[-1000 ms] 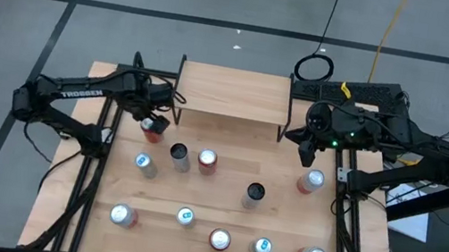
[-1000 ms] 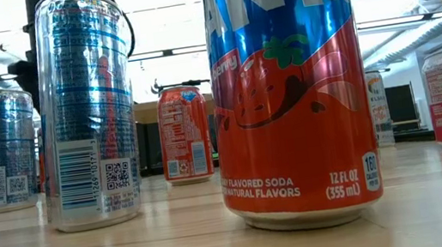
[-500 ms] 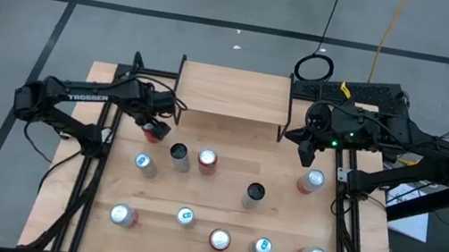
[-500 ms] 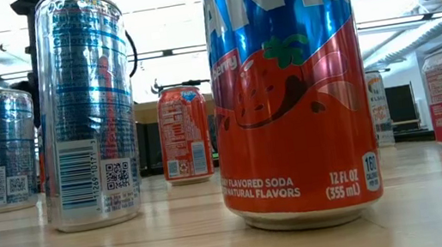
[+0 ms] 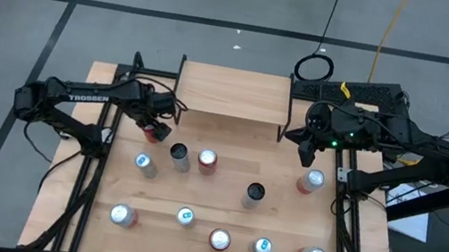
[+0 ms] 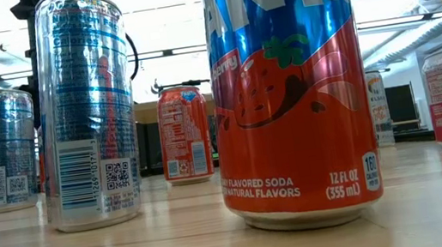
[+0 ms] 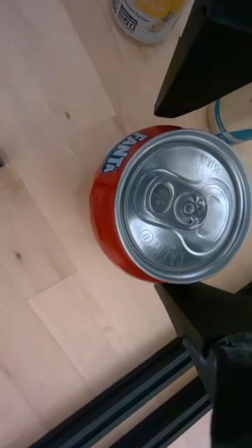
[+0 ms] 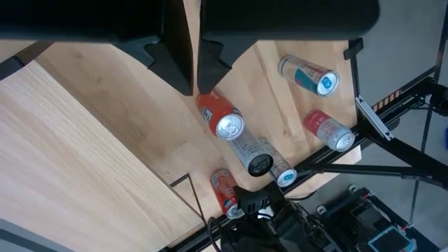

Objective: Place canned beverage on shelf
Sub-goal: Put the top left orange soda can on the shelf

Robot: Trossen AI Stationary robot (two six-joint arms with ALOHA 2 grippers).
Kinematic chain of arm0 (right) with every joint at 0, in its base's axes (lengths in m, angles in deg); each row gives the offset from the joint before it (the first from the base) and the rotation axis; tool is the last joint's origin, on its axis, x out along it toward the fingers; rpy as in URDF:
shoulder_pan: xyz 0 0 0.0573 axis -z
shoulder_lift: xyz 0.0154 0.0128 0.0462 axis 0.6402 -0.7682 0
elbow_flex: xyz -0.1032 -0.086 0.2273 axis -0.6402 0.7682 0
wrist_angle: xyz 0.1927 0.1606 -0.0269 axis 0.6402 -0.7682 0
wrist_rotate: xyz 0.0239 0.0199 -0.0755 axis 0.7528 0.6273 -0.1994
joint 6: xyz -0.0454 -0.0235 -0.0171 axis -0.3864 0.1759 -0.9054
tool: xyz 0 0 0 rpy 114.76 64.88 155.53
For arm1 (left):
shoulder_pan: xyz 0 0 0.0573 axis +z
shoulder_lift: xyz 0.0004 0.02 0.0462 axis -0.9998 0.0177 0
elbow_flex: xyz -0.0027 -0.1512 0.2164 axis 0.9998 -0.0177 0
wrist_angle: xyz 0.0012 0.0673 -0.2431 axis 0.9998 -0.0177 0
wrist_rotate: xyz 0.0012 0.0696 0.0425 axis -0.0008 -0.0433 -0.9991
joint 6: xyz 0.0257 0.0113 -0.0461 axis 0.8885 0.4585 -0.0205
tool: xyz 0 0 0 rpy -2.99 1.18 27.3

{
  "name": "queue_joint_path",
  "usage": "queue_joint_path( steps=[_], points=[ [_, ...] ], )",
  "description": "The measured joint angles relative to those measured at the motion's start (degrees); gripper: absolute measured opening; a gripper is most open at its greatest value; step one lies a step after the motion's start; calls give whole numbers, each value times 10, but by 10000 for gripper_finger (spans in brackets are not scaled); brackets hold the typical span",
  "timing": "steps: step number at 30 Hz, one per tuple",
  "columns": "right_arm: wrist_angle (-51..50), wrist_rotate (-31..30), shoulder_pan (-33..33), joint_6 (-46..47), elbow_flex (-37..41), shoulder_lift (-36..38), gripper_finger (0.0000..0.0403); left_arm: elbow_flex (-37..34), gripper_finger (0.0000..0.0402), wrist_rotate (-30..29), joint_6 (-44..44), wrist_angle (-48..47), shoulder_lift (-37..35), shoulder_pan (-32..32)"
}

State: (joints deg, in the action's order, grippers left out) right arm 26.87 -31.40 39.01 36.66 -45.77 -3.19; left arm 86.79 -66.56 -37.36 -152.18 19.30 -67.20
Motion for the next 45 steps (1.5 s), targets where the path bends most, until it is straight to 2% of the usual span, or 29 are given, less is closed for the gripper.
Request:
queue_joint_path(
  steps=[6, 10, 16, 21, 34, 45],
  points=[
    [0, 0, 0, -2, 0, 0, 0, 0, 311, 1, 4, 2, 0, 0],
    [0, 0, 0, -1, 0, 0, 0, 0, 290, -1, 15, 4, -1, 0],
    [0, 0, 0, 0, 0, -2, 0, 1, 286, -1, 15, 1, -1, 0],
    [10, 0, 0, 0, 0, -11, 0, 7, 284, 23, 1, -19, -13, -1],
    [63, 0, 0, -11, 0, -45, 0, 115, 283, 16, -35, -134, -64, -2],
    [183, 0, 0, -28, 0, -57, 0, 223, 283, 21, -99, -210, -100, -24]
  ],
)
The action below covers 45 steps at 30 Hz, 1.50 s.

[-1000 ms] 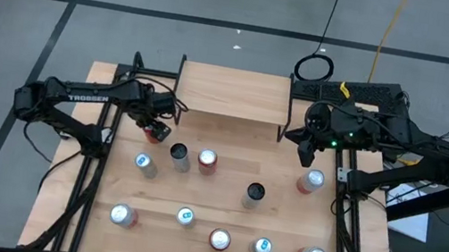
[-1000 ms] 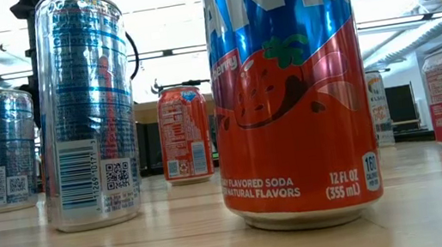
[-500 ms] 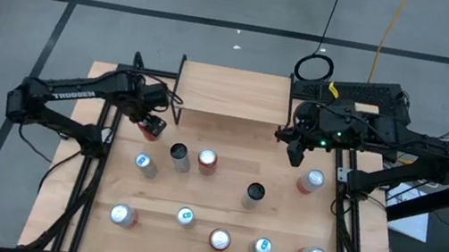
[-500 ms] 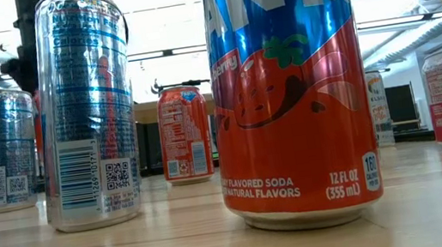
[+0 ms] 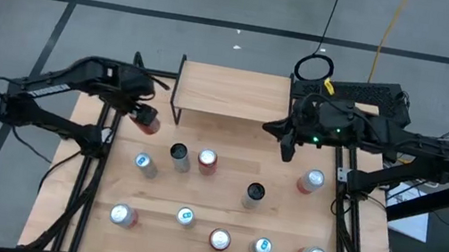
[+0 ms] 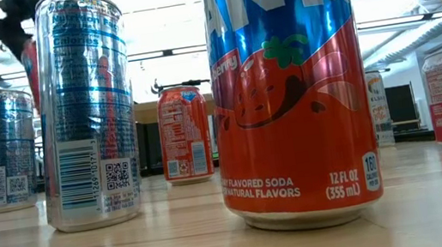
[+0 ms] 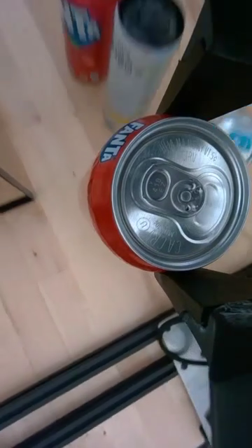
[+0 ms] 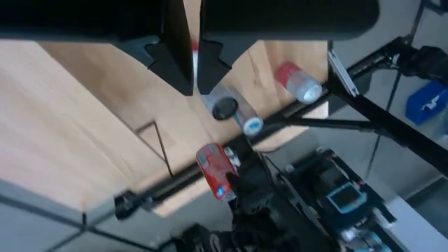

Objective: Place canned beverage on shelf
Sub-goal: Put the top left orange soda can on the shelf

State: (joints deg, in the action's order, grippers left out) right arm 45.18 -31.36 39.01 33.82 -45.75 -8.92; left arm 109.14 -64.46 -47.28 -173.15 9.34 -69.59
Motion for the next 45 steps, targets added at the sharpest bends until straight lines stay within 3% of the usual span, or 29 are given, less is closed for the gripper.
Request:
queue_joint_path(
  steps=[7, 14, 20, 26, 31, 39, 45],
  points=[
    [80, 1, 0, -36, 0, -41, 34, 69, 283, -1, -46, -7, -28, -20],
    [173, 32, -1, -76, 0, -110, 128, 106, 283, 4, -72, 3, -53, -41],
    [243, 32, -1, -141, -10, -161, 213, 113, 283, 5, -88, 89, -71, -59],
    [239, 28, -3, -239, -114, -230, 299, 113, 283, 5, -103, 200, -69, -78],
    [190, 10, -3, -328, -225, -292, 362, 113, 283, -12, -115, 229, -57, -87],
    [44, -59, 0, -379, -360, -367, 389, 113, 283, -46, -132, 239, -48, -91],
    [31, -65, 0, -347, -369, -373, 389, 112, 283, -77, -146, 278, -50, -91]
  ],
)
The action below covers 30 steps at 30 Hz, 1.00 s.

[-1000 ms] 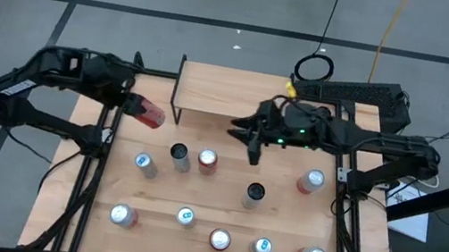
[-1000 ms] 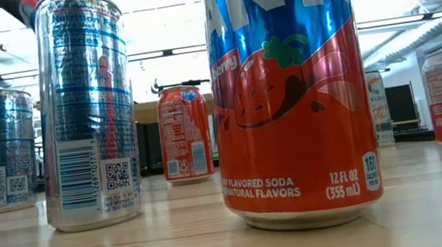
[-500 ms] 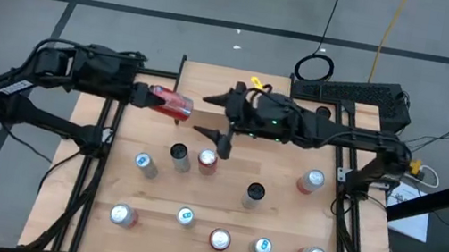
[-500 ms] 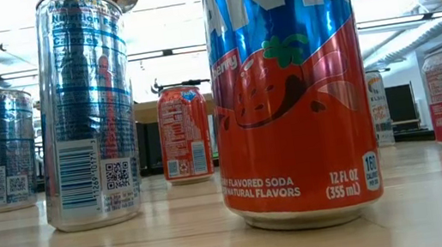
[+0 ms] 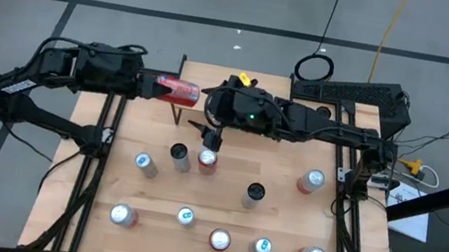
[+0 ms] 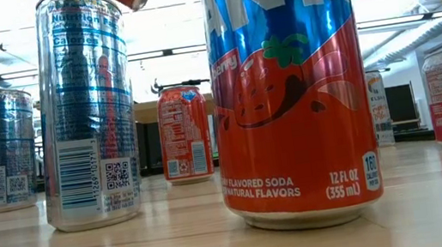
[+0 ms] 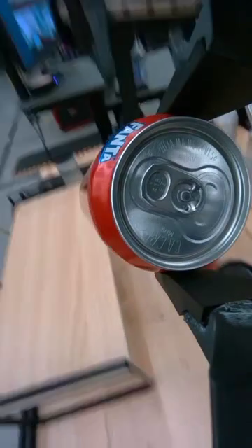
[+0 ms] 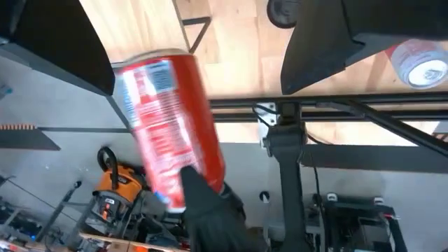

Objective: Place canned beverage on shelf
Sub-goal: Put the top left orange soda can on the shelf

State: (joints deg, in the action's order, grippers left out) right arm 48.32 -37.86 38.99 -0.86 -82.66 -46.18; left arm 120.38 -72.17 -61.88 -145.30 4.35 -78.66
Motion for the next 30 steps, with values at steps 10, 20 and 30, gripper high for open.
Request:
queue_joint_path(
  steps=[10, 20, 30],
  points=[
    [4, -54, 1, -2, 0, 0, 389, 0, 283, 25, -4, 17, 0, 0],
    [4, -38, 5, -74, 0, 0, 389, 0, 283, 62, -15, 57, 17, -1],
    [-6, 9, 23, -102, 0, -14, 389, 0, 283, 75, -14, 82, 45, -6]
  ],
)
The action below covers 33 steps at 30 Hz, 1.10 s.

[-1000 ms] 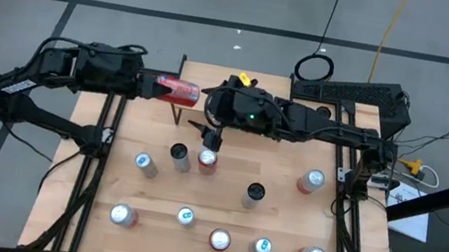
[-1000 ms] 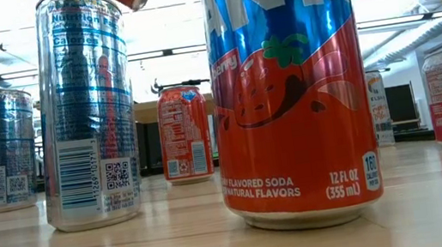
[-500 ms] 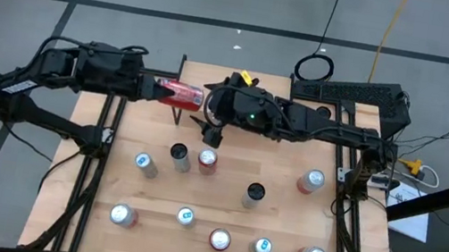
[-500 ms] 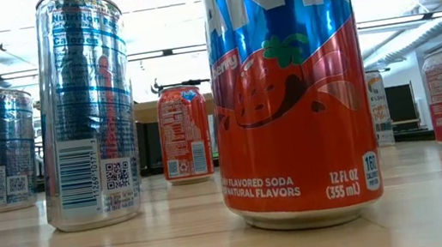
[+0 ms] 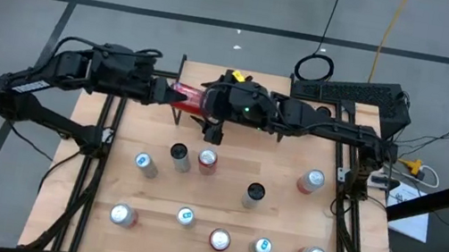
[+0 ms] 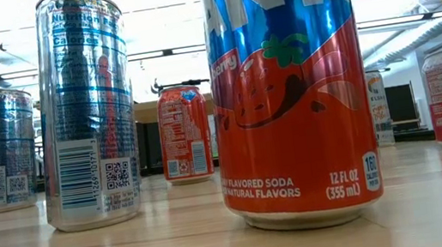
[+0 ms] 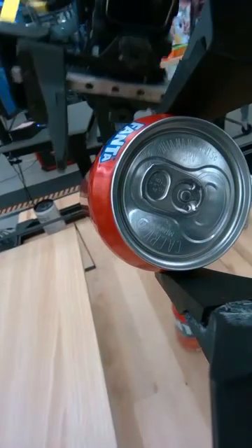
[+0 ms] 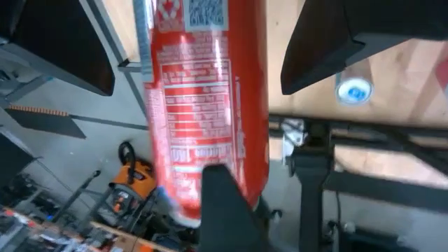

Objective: Place canned beverage on shelf
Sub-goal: Put the top left orange soda can on the shelf

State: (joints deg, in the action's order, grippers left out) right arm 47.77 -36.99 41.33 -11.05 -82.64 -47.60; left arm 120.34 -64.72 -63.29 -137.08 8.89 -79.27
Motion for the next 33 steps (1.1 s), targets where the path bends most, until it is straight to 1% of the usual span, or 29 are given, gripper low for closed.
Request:
queue_joint_path(
  steps=[3, 8, 11, 14, 22, 26, 29, 33],
  points=[
    [-5, 11, 0, -4, 0, -11, 389, 0, 283, 1, 0, 6, 6, -6],
    [-9, 10, 0, -8, 0, -26, 389, 0, 284, 9, -1, 21, 10, -16],
    [-10, 10, -1, -14, 1, -28, 380, 0, 284, 11, -2, 14, 10, -17],
    [-11, 9, -1, -5, 0, -27, 358, 0, 284, 9, -1, 14, 11, -17],
    [-15, 8, -2, 1, 0, -27, 281, 0, 284, 0, 3, 12, 11, -17],
    [-15, 7, -2, 1, 0, -27, 265, 0, 286, -5, 6, 13, 11, -17],
    [-13, 6, -2, 1, 0, -27, 272, 0, 309, -7, 15, 16, 11, -17],
    [-17, 9, -2, 13, 0, -27, 282, 0, 370, -8, 49, 29, 11, -17]
  ],
)
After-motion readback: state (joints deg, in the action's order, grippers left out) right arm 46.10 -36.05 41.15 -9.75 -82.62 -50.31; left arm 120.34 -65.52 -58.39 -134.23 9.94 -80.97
